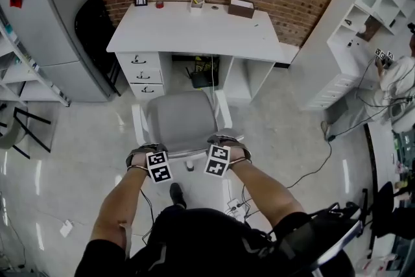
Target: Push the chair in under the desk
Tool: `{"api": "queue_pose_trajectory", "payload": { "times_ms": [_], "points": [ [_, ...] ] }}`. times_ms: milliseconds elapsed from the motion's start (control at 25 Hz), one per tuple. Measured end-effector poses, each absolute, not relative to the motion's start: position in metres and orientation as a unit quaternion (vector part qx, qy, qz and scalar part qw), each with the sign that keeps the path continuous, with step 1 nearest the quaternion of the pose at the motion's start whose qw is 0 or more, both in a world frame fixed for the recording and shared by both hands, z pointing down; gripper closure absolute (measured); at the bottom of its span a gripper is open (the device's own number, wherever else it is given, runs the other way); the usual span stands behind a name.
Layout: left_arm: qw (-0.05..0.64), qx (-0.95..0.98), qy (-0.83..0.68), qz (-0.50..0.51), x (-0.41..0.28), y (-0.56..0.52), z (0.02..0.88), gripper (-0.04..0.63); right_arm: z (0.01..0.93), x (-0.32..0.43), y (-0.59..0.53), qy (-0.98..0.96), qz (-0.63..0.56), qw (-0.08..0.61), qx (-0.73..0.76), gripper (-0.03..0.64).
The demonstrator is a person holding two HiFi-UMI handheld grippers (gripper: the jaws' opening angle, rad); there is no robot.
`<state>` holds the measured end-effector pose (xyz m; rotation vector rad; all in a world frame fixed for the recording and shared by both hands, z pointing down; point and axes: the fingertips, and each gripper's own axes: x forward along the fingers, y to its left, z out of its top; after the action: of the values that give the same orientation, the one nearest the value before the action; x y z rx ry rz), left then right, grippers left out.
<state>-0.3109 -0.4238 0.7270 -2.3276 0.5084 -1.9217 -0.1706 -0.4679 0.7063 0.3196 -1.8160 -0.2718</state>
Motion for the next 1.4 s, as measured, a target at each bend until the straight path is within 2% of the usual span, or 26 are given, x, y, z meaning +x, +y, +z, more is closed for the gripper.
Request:
{"api": "queue_pose_trajectory", "payload": {
  "times_ms": [1400],
  "points": [
    [0.099,-0.759,0.109,-0.634,-0.340,-0.576,0.733,0.545,0.709,-0.192,-0.590,-0.755,-0.092,0.615,0.209,0.471]
  ]
}}
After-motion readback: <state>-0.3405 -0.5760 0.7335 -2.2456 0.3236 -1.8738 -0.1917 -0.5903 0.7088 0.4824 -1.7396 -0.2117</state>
